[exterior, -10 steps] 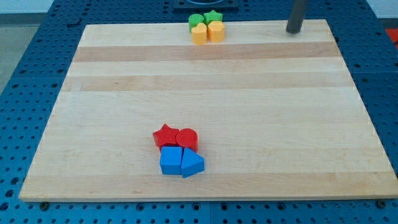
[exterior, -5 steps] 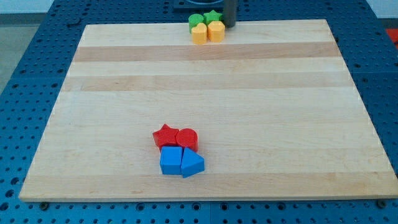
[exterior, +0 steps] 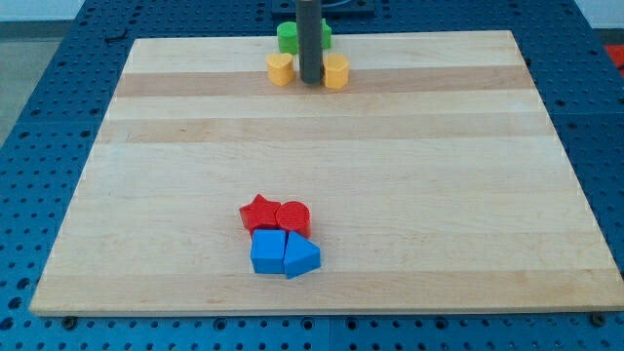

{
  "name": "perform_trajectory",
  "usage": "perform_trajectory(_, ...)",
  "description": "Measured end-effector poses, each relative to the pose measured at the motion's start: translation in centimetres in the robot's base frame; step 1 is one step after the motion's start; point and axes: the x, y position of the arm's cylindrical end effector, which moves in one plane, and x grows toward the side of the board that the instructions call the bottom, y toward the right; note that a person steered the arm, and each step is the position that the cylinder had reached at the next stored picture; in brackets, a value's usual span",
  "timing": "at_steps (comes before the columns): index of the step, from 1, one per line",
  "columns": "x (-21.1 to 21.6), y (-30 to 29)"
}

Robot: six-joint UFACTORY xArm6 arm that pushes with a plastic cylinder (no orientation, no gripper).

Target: Move the yellow hexagon towards the bottom center

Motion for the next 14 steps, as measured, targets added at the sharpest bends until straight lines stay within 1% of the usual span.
perform_trajectory(1, -3.2, 2.0)
perform_trajectory(2, -4.0, 5.2)
perform_trajectory(3, -2.1, 7.1)
perform_trajectory(4, 1.3, 8.4)
perform_trajectory(6, 10.0, 9.2)
perform_trajectory(7, 12.8, 10.2)
perform_trajectory(8, 12.9, 10.1)
perform_trajectory(9, 10.9, 9.6)
perform_trajectory(10, 10.3, 8.8)
perform_trajectory(11, 12.6, 8.7)
perform_trajectory(13, 19.5, 8.7)
perform_trajectory(14, 19.1, 8.7)
